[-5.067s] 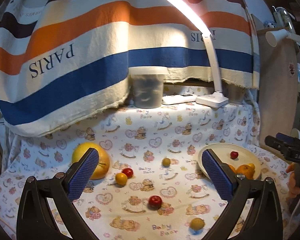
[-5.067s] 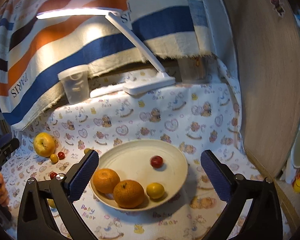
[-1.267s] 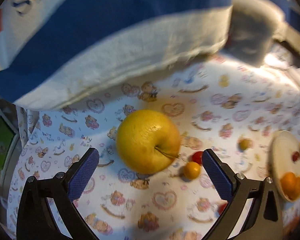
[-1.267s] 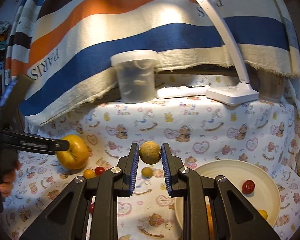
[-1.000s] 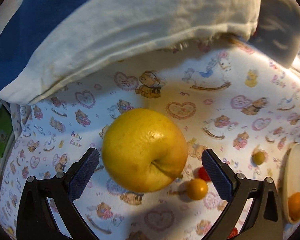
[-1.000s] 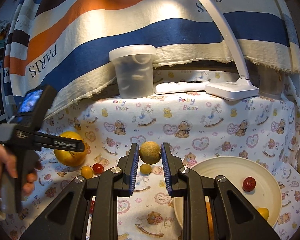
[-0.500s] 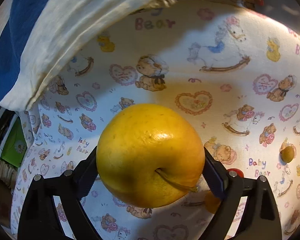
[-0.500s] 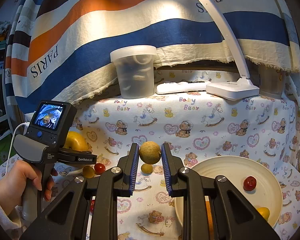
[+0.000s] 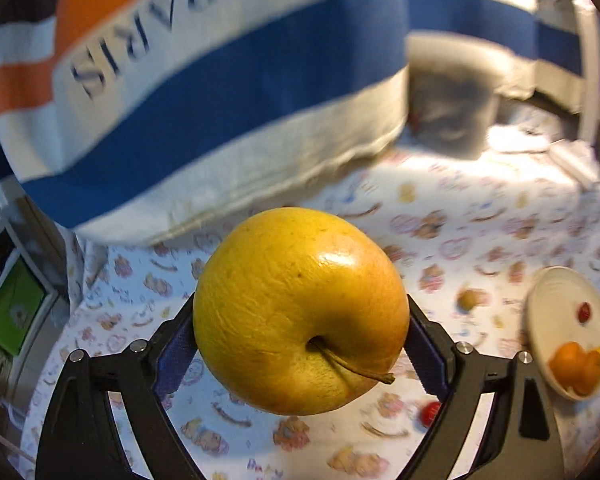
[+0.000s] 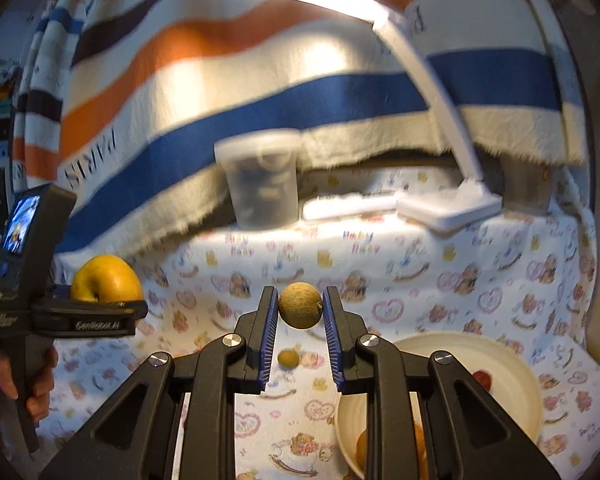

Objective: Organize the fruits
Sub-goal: 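Set the pear on the plate with the left tool while the right tool carries the green fruit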

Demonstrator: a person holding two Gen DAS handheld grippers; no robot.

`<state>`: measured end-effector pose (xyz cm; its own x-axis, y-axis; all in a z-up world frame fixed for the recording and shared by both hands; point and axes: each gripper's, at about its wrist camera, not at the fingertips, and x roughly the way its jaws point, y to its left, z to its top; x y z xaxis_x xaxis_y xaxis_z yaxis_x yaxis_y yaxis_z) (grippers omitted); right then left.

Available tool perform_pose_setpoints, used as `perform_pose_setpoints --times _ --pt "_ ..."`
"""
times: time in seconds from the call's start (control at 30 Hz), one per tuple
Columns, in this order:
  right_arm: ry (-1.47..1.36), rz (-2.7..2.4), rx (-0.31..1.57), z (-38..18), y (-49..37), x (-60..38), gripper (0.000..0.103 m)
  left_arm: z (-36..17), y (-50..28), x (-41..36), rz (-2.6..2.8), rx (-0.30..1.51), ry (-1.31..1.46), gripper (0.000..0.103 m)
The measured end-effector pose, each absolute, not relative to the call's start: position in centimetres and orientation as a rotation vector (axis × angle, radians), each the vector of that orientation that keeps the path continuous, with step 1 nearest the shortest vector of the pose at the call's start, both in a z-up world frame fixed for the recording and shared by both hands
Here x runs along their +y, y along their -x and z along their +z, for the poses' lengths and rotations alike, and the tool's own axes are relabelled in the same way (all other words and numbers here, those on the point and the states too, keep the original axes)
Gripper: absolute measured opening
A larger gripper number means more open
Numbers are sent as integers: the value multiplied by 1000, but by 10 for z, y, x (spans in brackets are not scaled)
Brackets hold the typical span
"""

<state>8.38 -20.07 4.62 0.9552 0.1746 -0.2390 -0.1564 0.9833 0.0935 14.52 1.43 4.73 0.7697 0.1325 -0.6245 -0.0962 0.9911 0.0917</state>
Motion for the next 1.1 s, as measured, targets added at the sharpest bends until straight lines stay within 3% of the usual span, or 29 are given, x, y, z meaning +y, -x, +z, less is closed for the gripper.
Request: perform_pose_setpoints --times 0.2,0.37,0.63,1.1 --pt "-31 145 161 77 -48 -238 24 83 -94 -29 4 517 -99 91" --pt "-44 75 90 92 -28 -275 24 95 -90 -73 -180 495 -93 91" --pt "-158 -11 137 72 -40 -332 24 72 -143 -160 -542 721 -91 91" --pt "-339 -24 233 55 -56 -388 24 7 -181 -229 -578 825 -194 91"
